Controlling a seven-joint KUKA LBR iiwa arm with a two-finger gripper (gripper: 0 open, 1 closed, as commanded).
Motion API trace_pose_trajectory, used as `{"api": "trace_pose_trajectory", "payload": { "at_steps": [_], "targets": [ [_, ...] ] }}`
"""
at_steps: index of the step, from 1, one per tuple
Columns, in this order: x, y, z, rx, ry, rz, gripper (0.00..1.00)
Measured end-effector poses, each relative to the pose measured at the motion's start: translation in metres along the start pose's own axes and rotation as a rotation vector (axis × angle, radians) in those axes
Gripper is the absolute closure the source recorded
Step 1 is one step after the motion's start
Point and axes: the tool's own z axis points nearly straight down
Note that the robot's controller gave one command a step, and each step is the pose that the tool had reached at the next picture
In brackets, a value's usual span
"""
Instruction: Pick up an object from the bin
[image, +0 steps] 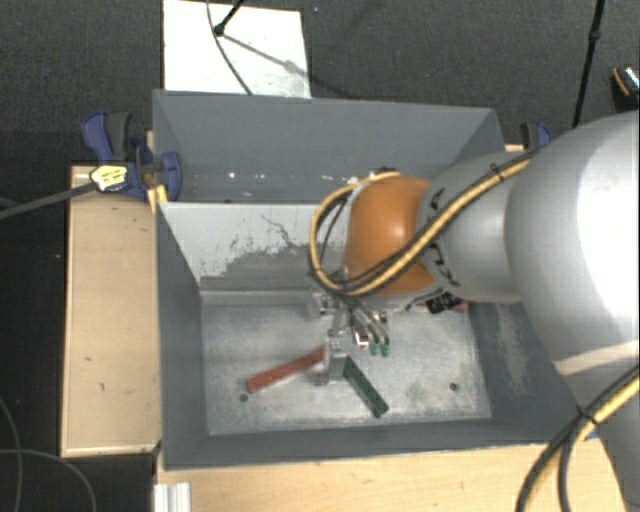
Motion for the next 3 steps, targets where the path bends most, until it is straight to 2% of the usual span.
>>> {"api": "trace_pose_trajectory", "payload": {
  "at_steps": [1,2,3],
  "targets": [
    [-0.002,-0.003,-0.005,0.001,-0.007,0.002,1.0],
    [-0.021,0.014,-0.107,0.001,-0.015,-0.195,1.0],
    [-0.02,0.034,-0.253,0.001,-0.019,-0.176,1.0]
  ]
}}
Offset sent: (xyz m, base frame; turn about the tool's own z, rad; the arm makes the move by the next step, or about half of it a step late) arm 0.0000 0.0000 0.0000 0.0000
